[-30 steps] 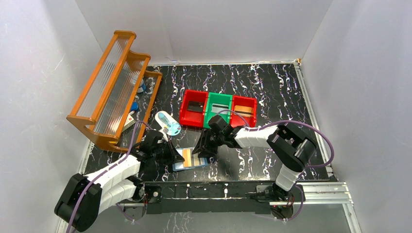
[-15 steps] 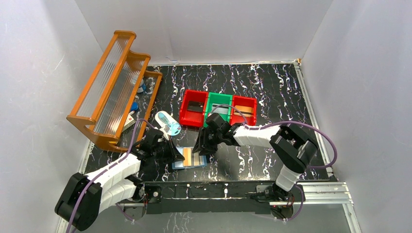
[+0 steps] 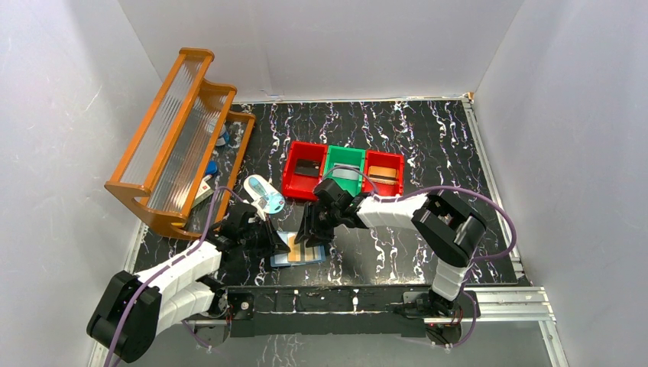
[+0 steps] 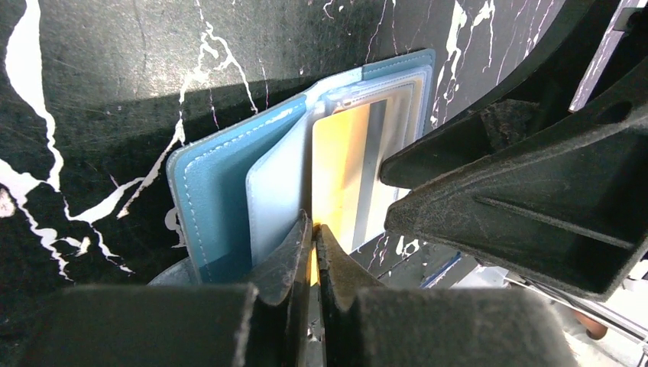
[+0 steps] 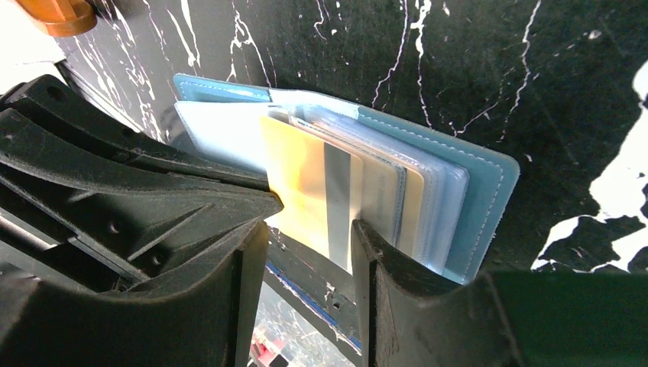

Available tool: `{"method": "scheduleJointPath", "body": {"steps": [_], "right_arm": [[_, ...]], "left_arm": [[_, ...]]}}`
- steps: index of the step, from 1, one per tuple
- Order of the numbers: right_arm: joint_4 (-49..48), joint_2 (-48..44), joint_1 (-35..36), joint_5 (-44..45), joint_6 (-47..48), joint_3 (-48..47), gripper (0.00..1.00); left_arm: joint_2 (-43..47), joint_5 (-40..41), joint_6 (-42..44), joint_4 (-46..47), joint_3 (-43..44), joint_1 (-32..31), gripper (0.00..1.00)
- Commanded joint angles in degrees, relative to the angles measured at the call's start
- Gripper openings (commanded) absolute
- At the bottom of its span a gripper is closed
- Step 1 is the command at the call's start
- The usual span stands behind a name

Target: Take the credit cards out of the card holder

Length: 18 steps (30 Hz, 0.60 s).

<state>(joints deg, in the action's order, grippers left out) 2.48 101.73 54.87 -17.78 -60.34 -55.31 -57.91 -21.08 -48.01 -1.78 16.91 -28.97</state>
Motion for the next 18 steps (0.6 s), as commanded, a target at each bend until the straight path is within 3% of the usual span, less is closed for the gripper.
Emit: {"method": "scheduleJointPath", "body": {"steps": [1,6,18], "right_arm": [[3.64,2.72,0.32,2.18,-1.2,2.48,0.53],[2.09,2.24,0.28,2.12,-2.92,5.43,0.52],[-1.32,3.3,0.16,-0.1,-4.65,8.22,0.52]], "left_arm": [[-0.24,-3.34,-1.06,2.26,0.35,0.06,0.07],[-1.53,-6.65,-6.88,10.95,-4.25,0.18,0.16],[-2.99,-8.13,-19.06,27.71,-12.81,1.92,0.22]]}}
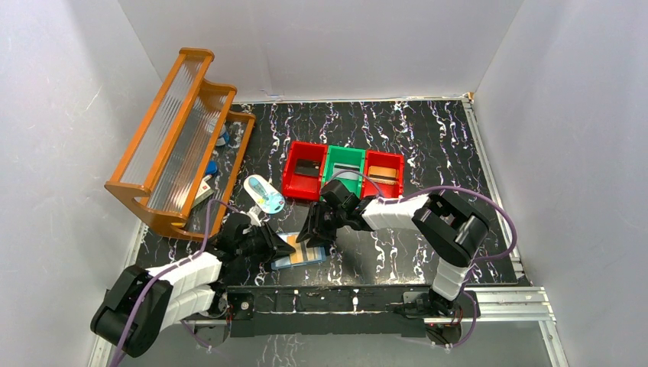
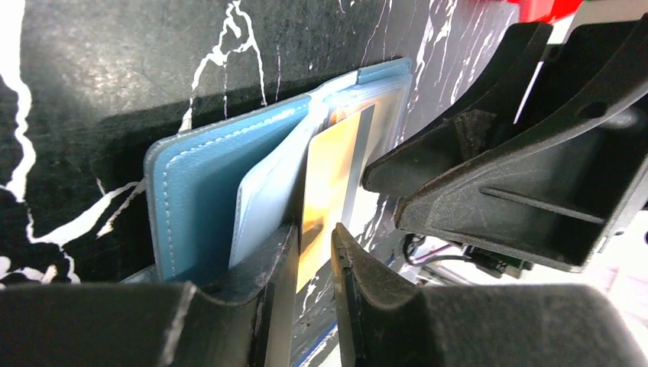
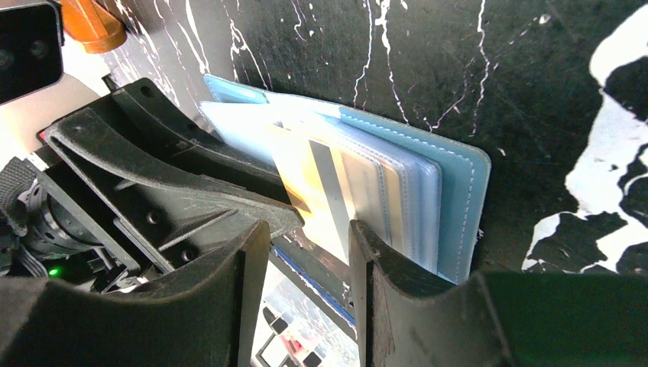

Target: Take the credit cards out of the card holder

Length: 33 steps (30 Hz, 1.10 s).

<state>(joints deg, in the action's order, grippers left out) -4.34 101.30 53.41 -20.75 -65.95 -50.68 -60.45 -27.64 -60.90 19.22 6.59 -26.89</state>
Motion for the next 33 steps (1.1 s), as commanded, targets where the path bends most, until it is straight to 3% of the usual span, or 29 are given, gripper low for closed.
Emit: {"method": "scheduleJointPath", "body": {"steps": [1,10,17,22,29,33], "right_arm": [[5.48,3.66,1.68,2.91,0.96,3.69,0.52],[4.54,4.47,1.52,1.88,0.72,4.18,0.52],[4.34,4.79,1.12,1.55,0.52,4.33,0.52],[5.45,4.24,0.48,2.82,0.42,4.53,0.51],[5.43,3.25,-0.66,4.43,1.55,4.52,0.52],[5.4,3.3,-1.02,4.74,2.5,3.1,0.52]], "left_arm": [[-0.02,-0.9,-7.48,6.87,-3.36,0.03,0.22],[5.05,2.49,-12.26,10.82,-8.01,0.53,0.29],[4.66,2.4,-11.16,9.68,-7.23,0.61,0.12],[6.07,4.12,-8.91,2.77,-5.92,0.67,0.0],[9.04,11.3,1.88,-18.49,2.89,0.7,0.0],[9.68,13.58,5.49,-25.23,7.0,0.7,0.0]]}}
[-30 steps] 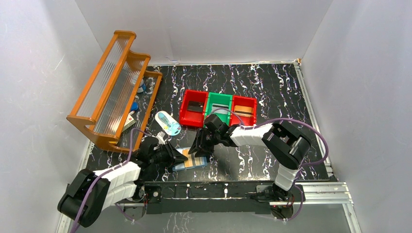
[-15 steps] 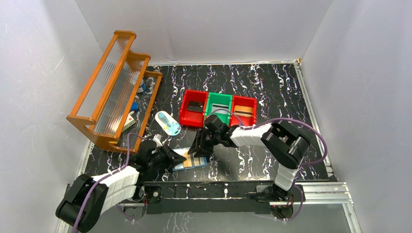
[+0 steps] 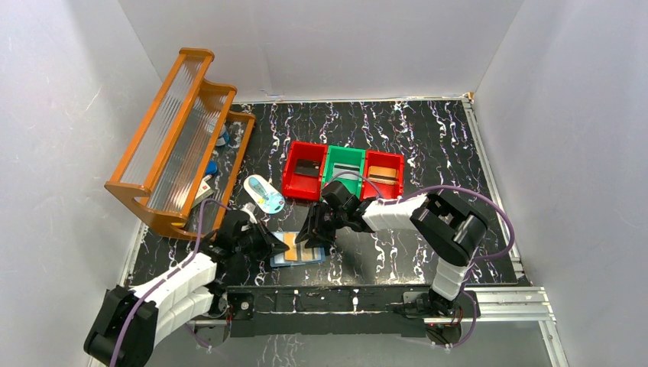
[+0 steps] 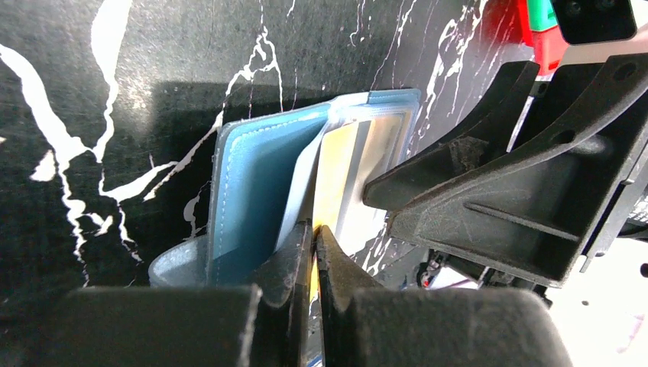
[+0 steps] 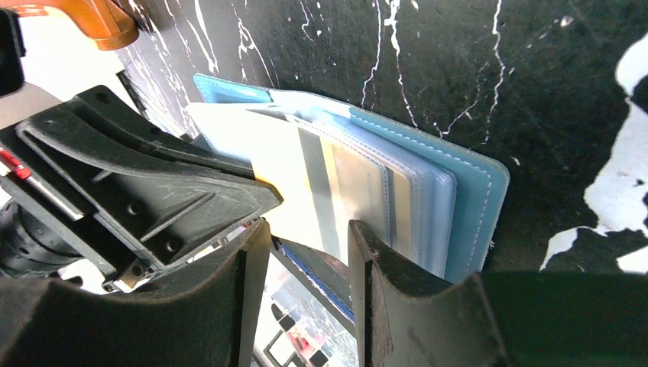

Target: Take the credit cards out of the card holder

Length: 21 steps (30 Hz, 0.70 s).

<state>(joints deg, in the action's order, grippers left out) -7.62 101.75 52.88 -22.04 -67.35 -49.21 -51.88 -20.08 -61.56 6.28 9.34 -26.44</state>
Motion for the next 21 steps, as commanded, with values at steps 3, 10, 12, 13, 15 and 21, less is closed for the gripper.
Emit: {"method": "scheduleJointPath", "body": {"steps": [3,10,12,13,15,21], "right_arm": [[8.67,2.39,-0.95,6.01,4.36,1.07,0.52],[5.25,-1.57,-1.29,5.22,5.85,0.79,0.56],[4.13,-3.51,-1.37,5.15,6.48,0.74,0.6],[3.59,-4.61,-1.38,5.4,6.78,0.82,0.63],[2.26,-6.87,-1.38,6.14,7.03,1.31,0.71],[5.06,-13.49,-2.1,13.52,8.67,1.2,0.83]], "left_arm": [[2.02,7.71,8.4,-16.78,6.72,0.24,0.0],[4.95,9.37,12.44,-24.03,11.4,0.24,0.0],[5.53,8.71,13.71,-23.89,12.33,0.24,0.0],[5.74,8.39,14.31,-23.69,12.62,0.24,0.0],[6.22,7.94,15.82,-23.25,13.44,0.24,0.0],[6.96,6.37,18.47,-23.0,17.82,0.24,0.0]]}}
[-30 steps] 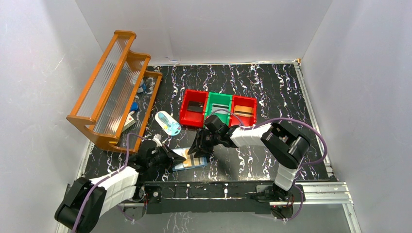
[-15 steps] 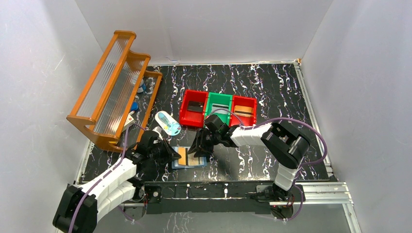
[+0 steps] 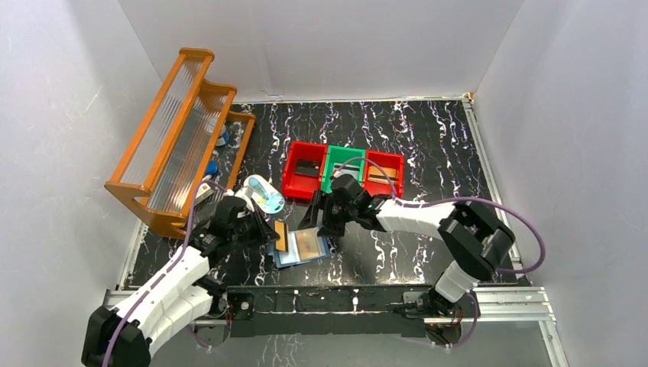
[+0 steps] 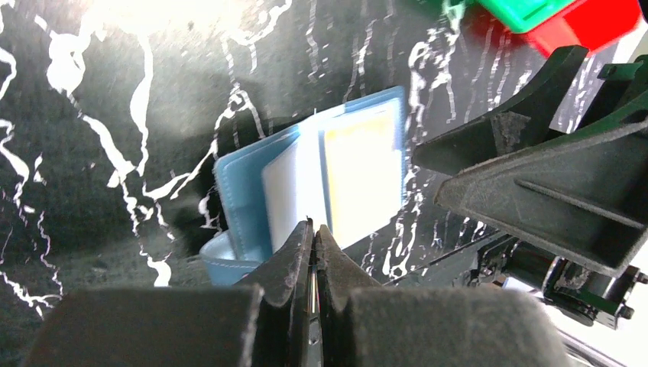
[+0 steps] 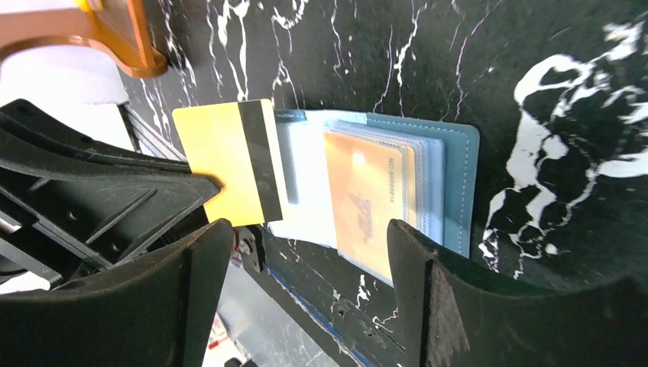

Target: Take the credit cards out of the card holder

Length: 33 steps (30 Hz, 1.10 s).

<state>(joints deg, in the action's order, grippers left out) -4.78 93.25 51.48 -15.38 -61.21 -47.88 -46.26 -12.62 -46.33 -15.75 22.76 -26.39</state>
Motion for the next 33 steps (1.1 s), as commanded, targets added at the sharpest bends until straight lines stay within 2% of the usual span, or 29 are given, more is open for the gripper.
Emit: {"method": "scheduleJointPath", "body": {"steps": [1,4,10,13,18,26,33], "right_arm": [[3.55,-5.84,-0.83,8.88,2.46,-0.38,0.84],[5.22,-8.23,-0.91,14.88,3.84,-0.19,0.85],[-0.73,-18.11,-2.41,19.68,6.34,6.67,0.86],[-2.57,-22.73,-5.56,15.66,5.36,10.01,0.88],[-13.28,-28.17,-10.56,6.45,2.87,17.19,0.88],[-23.43,-25.26,-12.4,-4.67,-0.88,17.47,0.88],[-38.58,-19.12,-12.36,-13.09,-5.69,18.0,0.76]], "left_arm": [[1.29,-1.57,3.56,-0.77,5.22,0.2,0.0],[1.01,-3.59,4.43,0.36,7.44,0.2,0.0],[0.3,-8.53,5.13,4.91,9.35,0.2,0.0],[0.59,-10.26,4.41,8.1,9.11,0.2,0.0],[0.37,-13.54,2.02,13.29,8.25,0.2,0.0],[-2.44,-18.65,-2.13,21.11,7.36,0.2,0.0],[-4.06,-23.06,-7.28,30.56,4.58,0.18,0.0]]}}
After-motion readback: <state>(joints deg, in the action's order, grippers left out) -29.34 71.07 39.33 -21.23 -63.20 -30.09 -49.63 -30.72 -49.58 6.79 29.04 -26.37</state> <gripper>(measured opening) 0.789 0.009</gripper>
